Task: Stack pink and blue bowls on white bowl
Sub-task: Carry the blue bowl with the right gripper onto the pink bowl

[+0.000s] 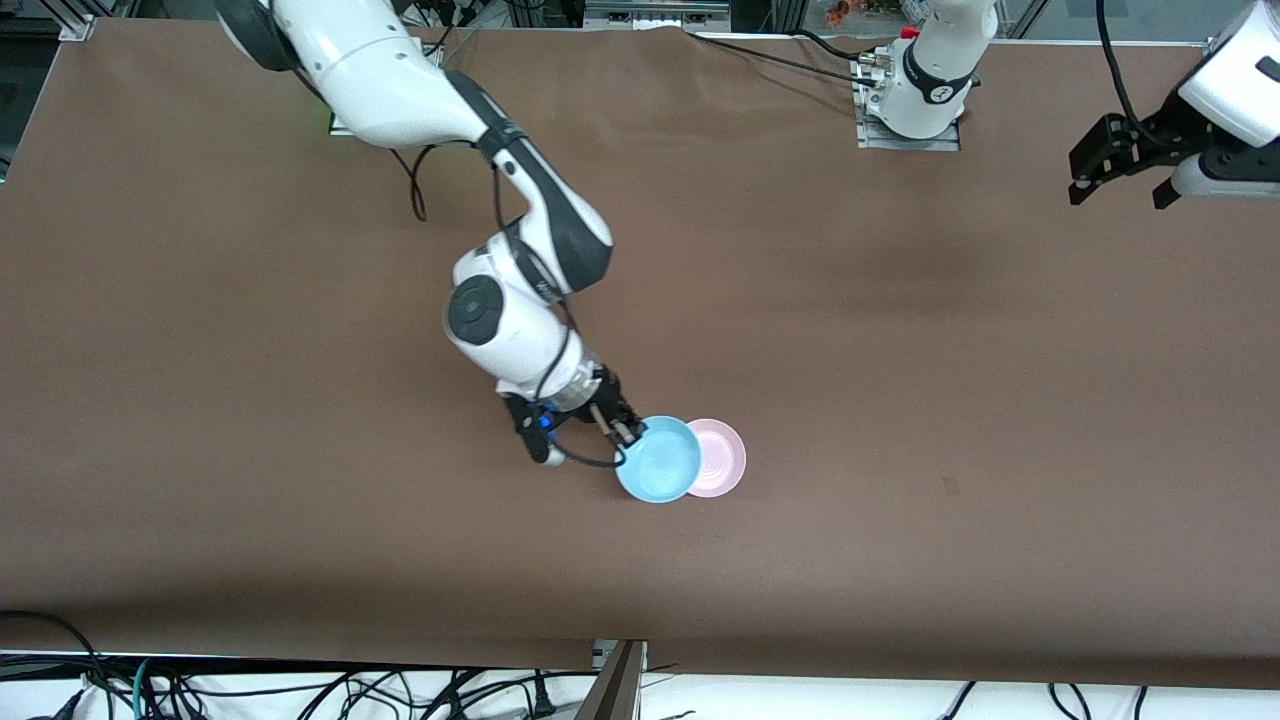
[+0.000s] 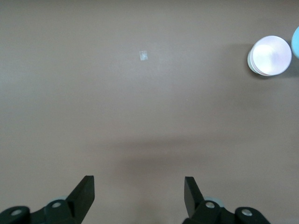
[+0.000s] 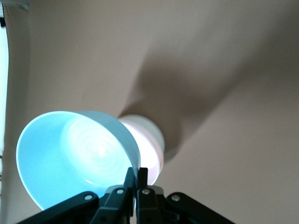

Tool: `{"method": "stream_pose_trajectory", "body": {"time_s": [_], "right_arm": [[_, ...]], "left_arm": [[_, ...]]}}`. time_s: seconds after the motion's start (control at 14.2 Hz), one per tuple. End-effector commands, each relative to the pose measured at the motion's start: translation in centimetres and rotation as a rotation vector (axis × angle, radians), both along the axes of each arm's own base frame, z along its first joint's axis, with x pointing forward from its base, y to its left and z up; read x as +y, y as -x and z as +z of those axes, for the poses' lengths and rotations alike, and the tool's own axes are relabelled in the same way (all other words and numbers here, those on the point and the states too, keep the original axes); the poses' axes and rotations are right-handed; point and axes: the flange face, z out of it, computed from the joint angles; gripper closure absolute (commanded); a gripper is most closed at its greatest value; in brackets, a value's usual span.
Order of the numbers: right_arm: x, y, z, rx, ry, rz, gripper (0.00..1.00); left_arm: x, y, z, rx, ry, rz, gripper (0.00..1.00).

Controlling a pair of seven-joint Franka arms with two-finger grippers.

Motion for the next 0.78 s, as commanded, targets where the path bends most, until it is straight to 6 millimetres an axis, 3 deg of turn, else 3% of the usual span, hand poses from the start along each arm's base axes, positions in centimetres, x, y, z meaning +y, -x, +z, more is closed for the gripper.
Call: {"method": "stream_pose_trajectory", "body": {"time_s": [0.0, 0.21, 0.57, 0.71], "right_arm": [[2.9, 1.0, -0.4, -0.01, -0.036, -0.058, 0.96], [4.3, 2.4, -1.4, 0.002, -0.02, -0.035, 0.96], [3.6, 1.7, -4.5, -0.035, 0.0, -0.04, 0.96], [4.3, 2.1, -5.2, -0.067, 0.006, -0.026, 0.96]], "left_arm": [[1.9, -0.2, -0.8, -0.013, 0.025, 0.022, 0.13], [2.9, -0.5, -1.0, -0.013, 0.048, 0.043, 0.08], [3.3, -0.6, -1.7, 0.011, 0.064, 0.045, 0.06], [3.5, -0.3, -1.7, 0.023, 0.076, 0.041, 0.06]]}}
